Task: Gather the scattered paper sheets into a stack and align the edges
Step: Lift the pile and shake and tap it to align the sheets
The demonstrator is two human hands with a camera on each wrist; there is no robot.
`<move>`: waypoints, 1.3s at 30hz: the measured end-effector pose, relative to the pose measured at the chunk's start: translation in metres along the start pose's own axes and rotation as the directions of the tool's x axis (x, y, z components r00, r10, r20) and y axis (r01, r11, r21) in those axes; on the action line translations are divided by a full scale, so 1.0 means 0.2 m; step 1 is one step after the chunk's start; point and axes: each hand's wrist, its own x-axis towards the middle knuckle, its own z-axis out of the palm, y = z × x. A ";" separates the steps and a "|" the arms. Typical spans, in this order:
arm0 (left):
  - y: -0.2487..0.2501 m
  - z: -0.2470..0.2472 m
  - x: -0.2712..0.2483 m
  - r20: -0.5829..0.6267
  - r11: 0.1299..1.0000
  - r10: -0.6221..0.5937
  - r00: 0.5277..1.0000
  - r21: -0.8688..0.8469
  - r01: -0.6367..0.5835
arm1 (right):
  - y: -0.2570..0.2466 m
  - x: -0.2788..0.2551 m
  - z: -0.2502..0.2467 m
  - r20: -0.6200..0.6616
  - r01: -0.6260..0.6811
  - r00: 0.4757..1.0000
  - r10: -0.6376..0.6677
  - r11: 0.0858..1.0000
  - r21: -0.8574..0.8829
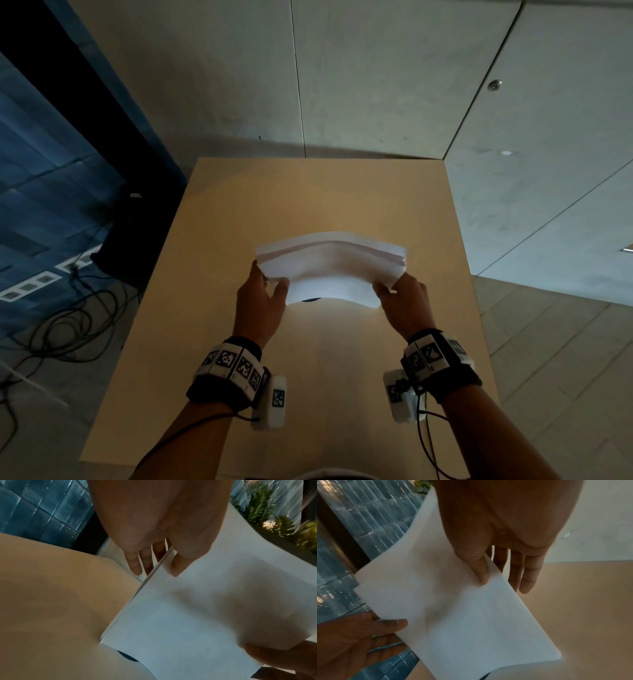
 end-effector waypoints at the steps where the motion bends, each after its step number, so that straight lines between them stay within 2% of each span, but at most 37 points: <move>1: 0.00 0.00 0.00 -0.019 1.000 -0.012 1.000 0.023 0.012 | 0.00 0.00 0.00 -0.009 -0.012 1.000 0.012 1.000 -0.023; 3: 0.01 -0.01 0.01 -0.055 0.998 0.011 0.998 0.063 -0.008 | -0.01 0.01 0.00 -0.009 -0.017 1.000 0.016 0.999 -0.045; 6: 0.05 -0.03 0.02 -0.091 0.990 0.122 0.988 0.089 -0.114 | -0.05 0.01 -0.03 -0.011 0.031 0.999 -0.031 0.999 -0.033; 10: 0.14 -0.08 0.03 -0.146 0.979 0.196 0.970 0.079 -0.186 | -0.11 -0.01 -0.09 -0.080 0.089 0.993 -0.085 0.995 0.042; 12: 0.14 -0.09 0.02 -0.140 0.983 0.180 0.974 0.050 -0.175 | -0.11 -0.02 -0.12 -0.069 0.082 0.995 -0.077 0.995 0.063; 16: 0.05 -0.07 0.02 0.021 0.998 0.028 0.999 -0.050 -0.027 | -0.06 -0.01 -0.12 0.110 0.057 0.992 -0.065 0.996 0.070; 18: 0.03 -0.07 0.01 0.078 0.988 0.015 0.997 -0.156 -0.002 | -0.06 -0.02 -0.13 0.132 0.041 0.989 -0.063 0.986 0.160; 21: 0.06 -0.07 0.01 0.090 0.943 0.029 0.996 -0.332 0.002 | -0.10 -0.04 -0.14 0.105 0.057 0.989 -0.103 0.926 0.374; 23: 0.10 -0.05 0.01 0.046 0.908 0.021 0.999 -0.419 0.000 | -0.16 -0.06 -0.14 0.079 0.061 0.990 -0.113 0.871 0.487; 26: 0.19 -0.03 0.02 -0.069 0.892 -0.010 0.998 -0.452 -0.023 | -0.23 -0.06 -0.15 0.002 0.032 0.999 -0.041 0.826 0.562; 29: 0.27 -0.02 0.04 -0.149 0.886 -0.098 0.984 -0.463 0.018 | -0.27 -0.04 -0.14 -0.036 -0.020 0.998 0.047 0.834 0.551; 31: 0.29 -0.01 0.06 -0.169 0.874 -0.148 0.974 -0.484 0.049 | -0.30 -0.03 -0.13 -0.082 -0.007 0.995 0.061 0.840 0.542; 35: 0.25 0.02 0.08 -0.277 0.891 -0.118 0.954 -0.453 -0.021 | -0.29 -0.02 -0.11 -0.138 0.011 0.988 0.063 0.877 0.481; 39: 0.22 0.02 0.08 -0.278 0.884 -0.107 0.955 -0.466 -0.037 | -0.26 -0.01 -0.10 -0.155 0.006 0.985 0.072 0.892 0.452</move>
